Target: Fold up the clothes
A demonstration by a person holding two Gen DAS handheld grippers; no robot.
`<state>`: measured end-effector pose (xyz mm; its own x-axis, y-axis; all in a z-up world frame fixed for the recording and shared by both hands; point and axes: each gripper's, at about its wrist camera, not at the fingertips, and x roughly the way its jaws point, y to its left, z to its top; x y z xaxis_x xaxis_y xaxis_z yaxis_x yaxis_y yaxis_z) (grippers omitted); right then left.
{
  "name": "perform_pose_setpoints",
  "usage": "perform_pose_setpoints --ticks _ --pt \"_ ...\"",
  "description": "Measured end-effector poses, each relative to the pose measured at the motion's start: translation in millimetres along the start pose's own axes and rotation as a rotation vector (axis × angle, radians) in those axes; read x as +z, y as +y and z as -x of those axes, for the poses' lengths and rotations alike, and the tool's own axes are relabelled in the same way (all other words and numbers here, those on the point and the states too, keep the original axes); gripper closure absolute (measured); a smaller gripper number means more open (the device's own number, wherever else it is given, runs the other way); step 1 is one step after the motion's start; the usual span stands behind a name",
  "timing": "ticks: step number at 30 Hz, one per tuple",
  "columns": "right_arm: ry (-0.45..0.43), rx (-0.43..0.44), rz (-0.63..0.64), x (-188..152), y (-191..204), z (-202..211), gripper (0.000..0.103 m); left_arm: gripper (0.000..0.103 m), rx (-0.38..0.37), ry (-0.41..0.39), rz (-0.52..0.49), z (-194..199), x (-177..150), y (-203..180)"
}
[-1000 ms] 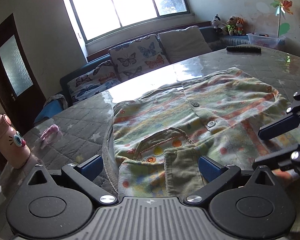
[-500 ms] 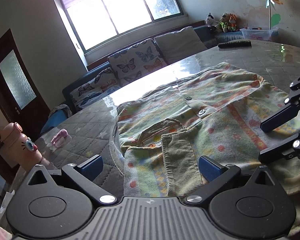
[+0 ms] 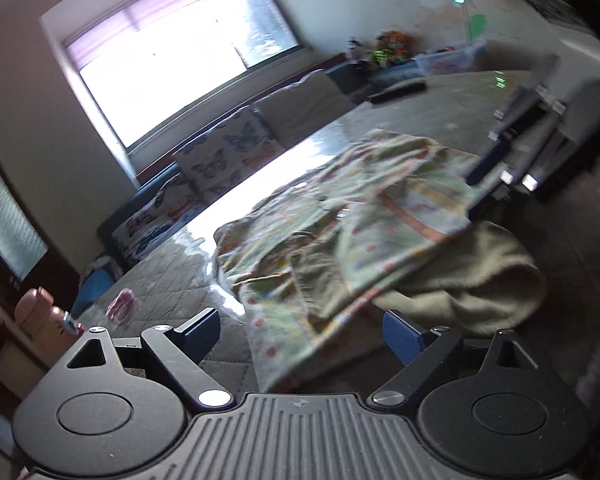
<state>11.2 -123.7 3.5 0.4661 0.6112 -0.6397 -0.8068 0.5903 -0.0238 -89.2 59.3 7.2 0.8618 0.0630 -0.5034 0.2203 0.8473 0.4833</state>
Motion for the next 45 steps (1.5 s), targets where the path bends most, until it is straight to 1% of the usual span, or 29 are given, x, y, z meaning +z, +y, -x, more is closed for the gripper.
perform_pose_setpoints --ticks 4,7,10,11,12,13,15,18,19,20,21,24,27,32,34,35,36,37,38,39,40,43,44,45 --pt "0.009 -0.01 0.022 -4 -1 10 0.062 0.015 -0.044 -0.021 -0.116 6 -7 -20" --pt "0.024 -0.02 0.049 -10 -1 17 0.061 0.02 -0.064 -0.037 -0.154 2 -6 -31" --pt "0.037 -0.027 0.067 -15 0 22 0.057 0.029 -0.099 -0.058 -0.16 -4 -3 -36" --pt "0.039 -0.029 0.077 -16 1 23 0.056 0.035 -0.11 -0.064 -0.16 -6 -1 -38" --pt "0.04 -0.031 0.087 -17 1 24 0.055 0.042 -0.122 -0.071 -0.157 -8 0 -40" --pt "0.042 -0.033 0.096 -19 2 25 0.055 0.047 -0.138 -0.079 -0.15 -10 1 -41" --pt "0.045 -0.037 0.116 -21 3 28 0.054 0.064 -0.157 -0.089 -0.118 -13 5 -38" --pt "0.05 -0.043 0.145 -24 5 31 0.047 0.078 -0.173 -0.095 -0.052 -15 11 -29" --pt "0.051 -0.043 0.153 -24 6 32 0.047 0.082 -0.178 -0.097 -0.03 -16 14 -27" --pt "0.051 -0.039 0.162 -25 7 31 0.047 0.088 -0.183 -0.099 -0.008 -17 16 -24" --pt "0.051 -0.035 0.173 -25 8 31 0.047 0.092 -0.189 -0.101 0.014 -18 18 -21" --pt "0.041 -0.024 0.199 -23 12 28 0.046 0.095 -0.204 -0.108 0.08 -21 25 -12" --pt "0.023 -0.017 0.221 -20 17 22 0.046 0.095 -0.22 -0.113 0.145 -24 32 -3" --pt "-0.016 0.008 0.234 -11 26 9 0.048 0.096 -0.231 -0.119 0.187 -32 42 8" --pt "-0.028 0.017 0.239 -8 29 3 0.053 0.096 -0.233 -0.119 0.191 -33 42 9" --pt "-0.031 0.024 0.235 -7 30 1 0.054 0.095 -0.234 -0.118 0.192 -33 42 9" --pt "-0.031 0.033 0.223 -5 30 -2 0.058 0.095 -0.235 -0.116 0.192 -33 42 10" --pt "-0.029 0.038 0.208 -3 29 -5 0.07 0.095 -0.233 -0.114 0.189 -32 40 9" --pt "-0.024 0.039 0.192 -1 28 -7 0.076 0.094 -0.232 -0.111 0.187 -31 38 9" --pt "-0.018 0.045 0.161 1 25 -9 0.081 0.091 -0.229 -0.109 0.184 -30 36 9" --pt "-0.015 0.056 0.123 4 20 -9 0.085 0.09 -0.221 -0.11 0.182 -27 34 9" --pt "-0.02 0.074 0.059 10 10 -5 0.089 0.088 -0.204 -0.111 0.171 -18 25 12" --pt "-0.025 0.075 0.053 11 8 -4 0.089 0.077 -0.191 -0.107 0.163 -16 21 12" --pt "-0.031 0.076 0.046 12 7 -2 0.09 0.064 -0.175 -0.102 0.152 -14 17 12"
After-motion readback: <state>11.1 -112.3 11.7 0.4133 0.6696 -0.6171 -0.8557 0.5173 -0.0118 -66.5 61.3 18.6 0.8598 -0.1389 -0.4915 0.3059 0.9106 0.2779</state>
